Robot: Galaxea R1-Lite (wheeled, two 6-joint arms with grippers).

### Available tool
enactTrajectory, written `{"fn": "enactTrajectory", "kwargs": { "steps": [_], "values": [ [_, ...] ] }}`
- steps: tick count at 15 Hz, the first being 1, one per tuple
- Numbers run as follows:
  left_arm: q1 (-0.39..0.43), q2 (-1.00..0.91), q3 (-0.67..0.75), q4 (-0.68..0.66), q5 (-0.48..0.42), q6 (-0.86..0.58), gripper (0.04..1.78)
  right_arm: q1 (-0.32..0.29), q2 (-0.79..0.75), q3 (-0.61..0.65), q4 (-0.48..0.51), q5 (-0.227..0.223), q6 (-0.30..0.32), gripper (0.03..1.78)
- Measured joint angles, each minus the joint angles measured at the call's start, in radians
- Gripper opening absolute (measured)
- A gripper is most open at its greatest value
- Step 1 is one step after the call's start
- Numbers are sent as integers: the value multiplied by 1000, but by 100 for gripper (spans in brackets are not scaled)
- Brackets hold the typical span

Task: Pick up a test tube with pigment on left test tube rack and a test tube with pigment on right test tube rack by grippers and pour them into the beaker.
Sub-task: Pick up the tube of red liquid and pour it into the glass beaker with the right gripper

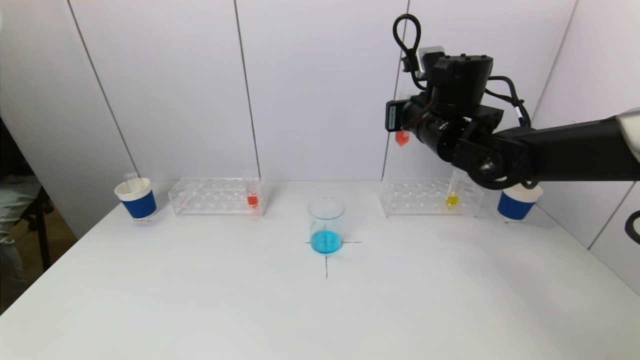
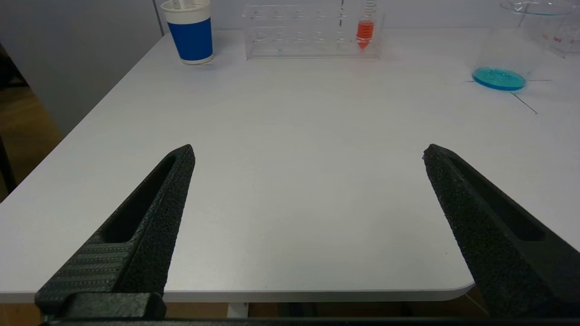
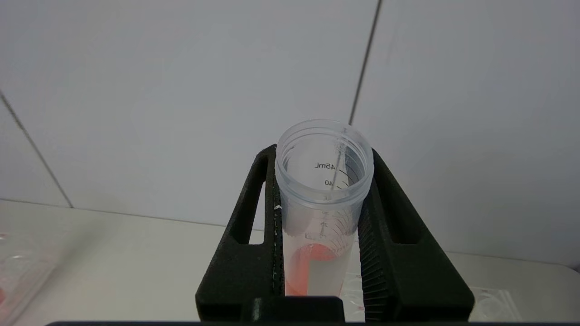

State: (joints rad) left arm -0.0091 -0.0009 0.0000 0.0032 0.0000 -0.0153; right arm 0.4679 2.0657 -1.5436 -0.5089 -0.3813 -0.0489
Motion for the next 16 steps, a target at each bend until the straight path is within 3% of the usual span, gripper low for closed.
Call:
{"fn": "enactTrajectory", "kwargs": {
  "steps": [3, 7, 11, 13, 16],
  "values": [
    [0, 0, 0, 0, 0, 0, 176, 36, -8, -5, -5, 104, -5, 52],
    [0, 0, 0, 0, 0, 0, 176, 45, -21, 25, -9, 337, -74, 52],
    [0, 0, 0, 0, 0, 0, 176, 8, -21, 50, 0, 592, -270, 52],
    [0, 0, 0, 0, 0, 0, 176, -13, -4, 51, 0, 692, -383, 52],
    [0, 0, 0, 0, 0, 0, 176, -37, 35, 44, 1, 808, -546, 52]
  ]
}}
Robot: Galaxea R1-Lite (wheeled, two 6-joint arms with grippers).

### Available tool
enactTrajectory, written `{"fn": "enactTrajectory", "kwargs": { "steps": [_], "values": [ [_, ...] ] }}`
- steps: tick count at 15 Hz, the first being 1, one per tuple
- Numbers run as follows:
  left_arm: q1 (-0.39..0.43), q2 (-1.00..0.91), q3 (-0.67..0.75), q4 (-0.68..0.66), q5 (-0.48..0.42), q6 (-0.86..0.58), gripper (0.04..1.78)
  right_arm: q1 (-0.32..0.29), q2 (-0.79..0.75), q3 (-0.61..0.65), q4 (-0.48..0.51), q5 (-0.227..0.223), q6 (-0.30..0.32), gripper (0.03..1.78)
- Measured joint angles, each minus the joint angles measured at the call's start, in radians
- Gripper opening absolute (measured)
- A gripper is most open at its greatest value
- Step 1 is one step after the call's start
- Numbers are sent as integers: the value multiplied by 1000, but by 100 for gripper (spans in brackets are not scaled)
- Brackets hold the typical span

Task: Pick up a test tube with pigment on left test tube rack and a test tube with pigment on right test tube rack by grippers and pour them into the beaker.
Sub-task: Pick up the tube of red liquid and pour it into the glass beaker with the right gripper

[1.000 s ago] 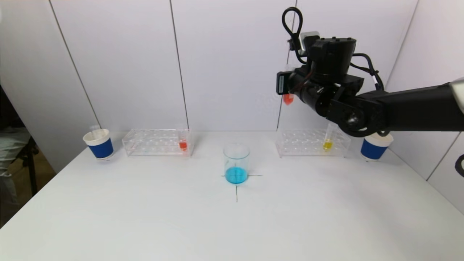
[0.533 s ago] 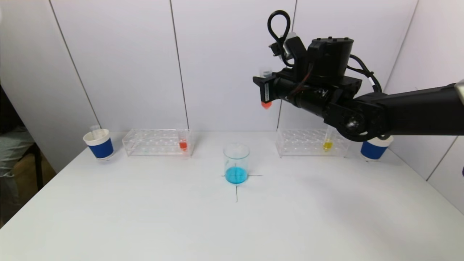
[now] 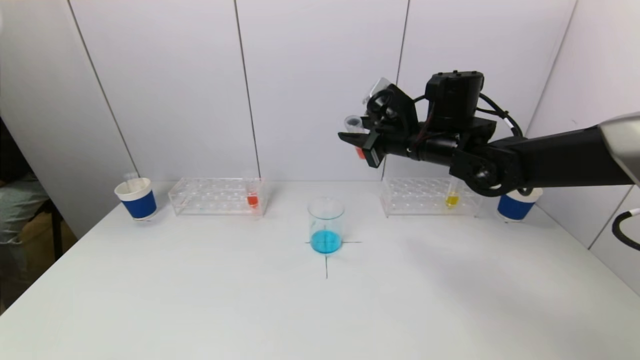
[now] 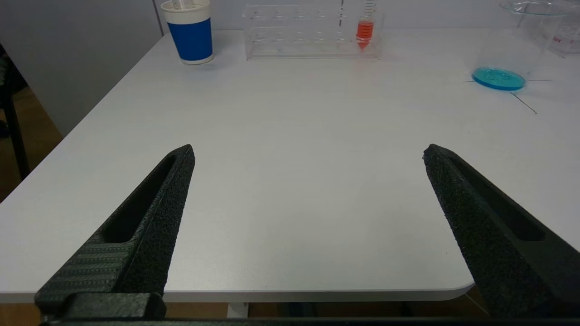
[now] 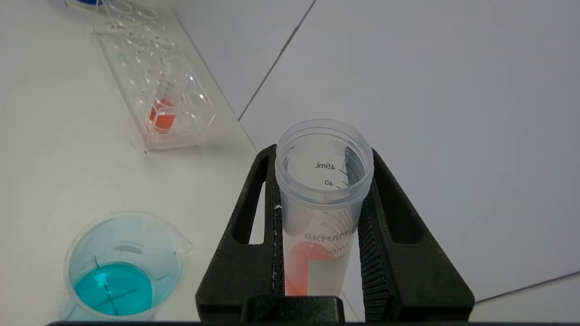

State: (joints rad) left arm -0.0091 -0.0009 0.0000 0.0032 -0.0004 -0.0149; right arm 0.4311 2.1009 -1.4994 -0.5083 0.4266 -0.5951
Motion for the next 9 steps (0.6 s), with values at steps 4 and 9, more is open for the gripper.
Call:
{"fn": "enactTrajectory", "kwargs": {
  "steps": [4, 9],
  "values": [
    [0, 0, 0, 0, 0, 0, 176, -10, 68, -6, -9, 71, -159, 52],
    [0, 0, 0, 0, 0, 0, 176, -24, 151, -41, -14, 154, -313, 52]
  ]
}}
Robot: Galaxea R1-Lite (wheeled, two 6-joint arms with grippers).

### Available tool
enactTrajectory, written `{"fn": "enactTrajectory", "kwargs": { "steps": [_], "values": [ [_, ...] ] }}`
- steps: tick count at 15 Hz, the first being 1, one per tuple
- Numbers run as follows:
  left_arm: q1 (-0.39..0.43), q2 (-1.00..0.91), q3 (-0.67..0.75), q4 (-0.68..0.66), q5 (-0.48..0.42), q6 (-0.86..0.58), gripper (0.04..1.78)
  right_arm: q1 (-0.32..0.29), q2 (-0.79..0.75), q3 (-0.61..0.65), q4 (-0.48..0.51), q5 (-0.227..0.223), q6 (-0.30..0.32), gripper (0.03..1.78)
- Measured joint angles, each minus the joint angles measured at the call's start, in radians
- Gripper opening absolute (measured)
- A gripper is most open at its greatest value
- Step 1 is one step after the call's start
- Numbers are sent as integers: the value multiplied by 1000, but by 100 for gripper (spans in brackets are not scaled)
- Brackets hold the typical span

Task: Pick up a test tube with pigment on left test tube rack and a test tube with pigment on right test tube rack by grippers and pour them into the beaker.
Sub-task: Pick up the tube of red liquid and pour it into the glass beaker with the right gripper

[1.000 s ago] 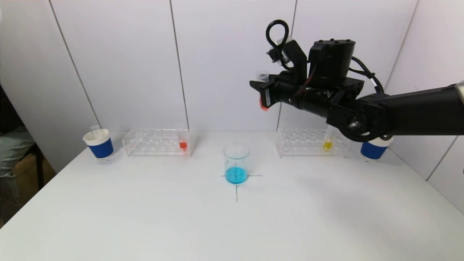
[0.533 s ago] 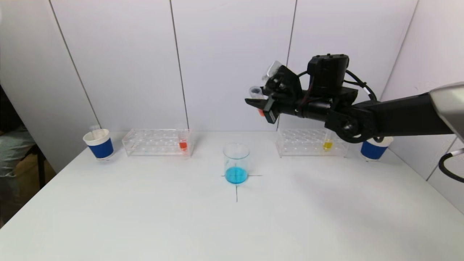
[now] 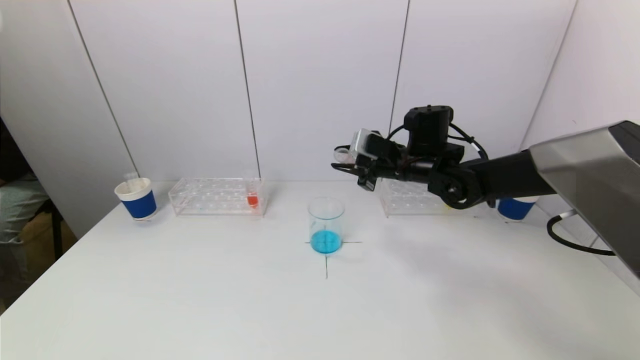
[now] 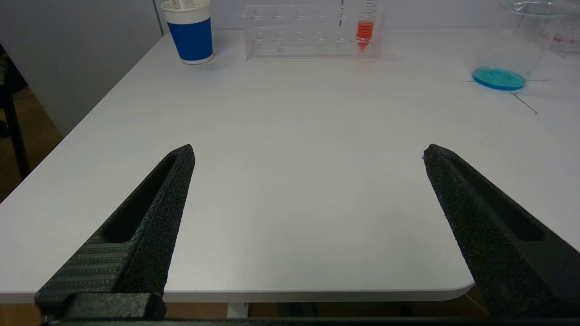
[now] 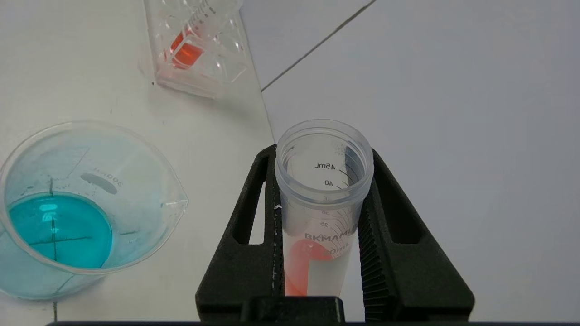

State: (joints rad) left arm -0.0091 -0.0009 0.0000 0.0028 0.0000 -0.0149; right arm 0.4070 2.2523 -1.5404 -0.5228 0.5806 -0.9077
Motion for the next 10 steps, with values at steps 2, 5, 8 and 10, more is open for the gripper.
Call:
{"fn": "enactTrajectory", "kwargs": {
  "steps": [2, 5, 8, 10],
  "values": [
    [0, 0, 0, 0, 0, 0, 176, -3, 16, -18, -1, 18, -41, 52],
    [0, 0, 0, 0, 0, 0, 176, 0, 34, -40, 0, 39, -130, 52],
    [0, 0, 0, 0, 0, 0, 176, 10, 49, -42, -4, 42, -237, 52],
    [0, 0, 0, 0, 0, 0, 176, 12, 63, -42, -36, 42, -299, 52]
  ]
}}
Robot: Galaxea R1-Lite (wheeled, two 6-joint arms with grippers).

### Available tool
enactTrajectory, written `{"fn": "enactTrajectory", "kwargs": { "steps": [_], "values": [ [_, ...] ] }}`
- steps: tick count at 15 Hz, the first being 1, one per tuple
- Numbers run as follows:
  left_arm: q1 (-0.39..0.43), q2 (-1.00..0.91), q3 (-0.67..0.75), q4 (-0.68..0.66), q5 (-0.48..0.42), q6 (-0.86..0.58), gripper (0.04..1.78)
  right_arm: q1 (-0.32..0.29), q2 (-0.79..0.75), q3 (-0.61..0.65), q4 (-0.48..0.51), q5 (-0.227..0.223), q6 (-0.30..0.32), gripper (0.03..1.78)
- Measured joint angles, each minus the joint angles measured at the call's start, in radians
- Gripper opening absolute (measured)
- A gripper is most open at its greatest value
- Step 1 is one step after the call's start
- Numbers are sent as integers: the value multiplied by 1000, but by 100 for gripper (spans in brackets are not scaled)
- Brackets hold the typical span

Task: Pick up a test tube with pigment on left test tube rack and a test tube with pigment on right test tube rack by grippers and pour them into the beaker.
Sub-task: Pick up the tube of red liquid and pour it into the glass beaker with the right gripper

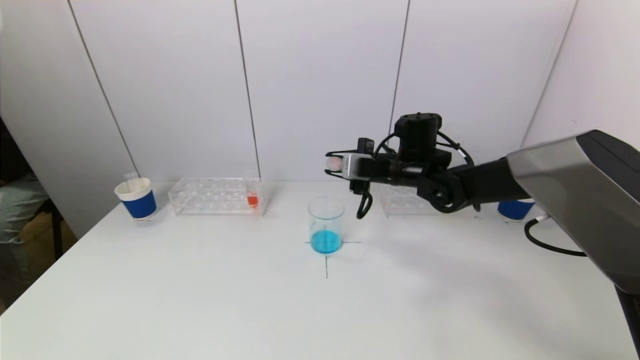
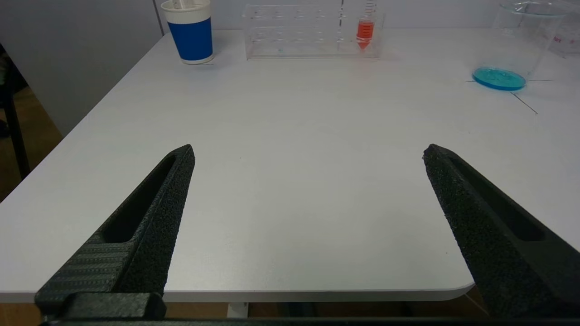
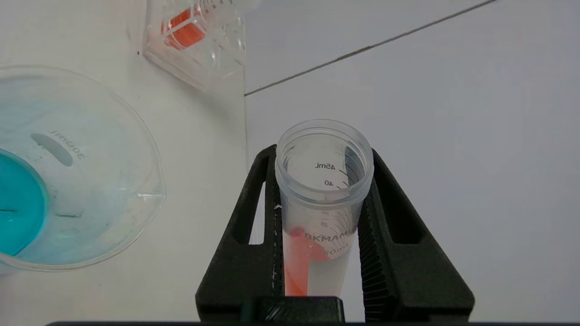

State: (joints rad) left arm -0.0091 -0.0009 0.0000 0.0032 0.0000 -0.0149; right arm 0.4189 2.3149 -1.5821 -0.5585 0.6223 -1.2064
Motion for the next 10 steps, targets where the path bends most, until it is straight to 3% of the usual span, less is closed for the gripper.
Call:
{"fn": "enactTrajectory", "kwargs": {
  "steps": [2, 10],
  "values": [
    [0, 0, 0, 0, 0, 0, 176, 1, 10, 8, -11, 6, -72, 52],
    [0, 0, 0, 0, 0, 0, 176, 1, 16, 83, -77, 6, -227, 52]
  ]
}}
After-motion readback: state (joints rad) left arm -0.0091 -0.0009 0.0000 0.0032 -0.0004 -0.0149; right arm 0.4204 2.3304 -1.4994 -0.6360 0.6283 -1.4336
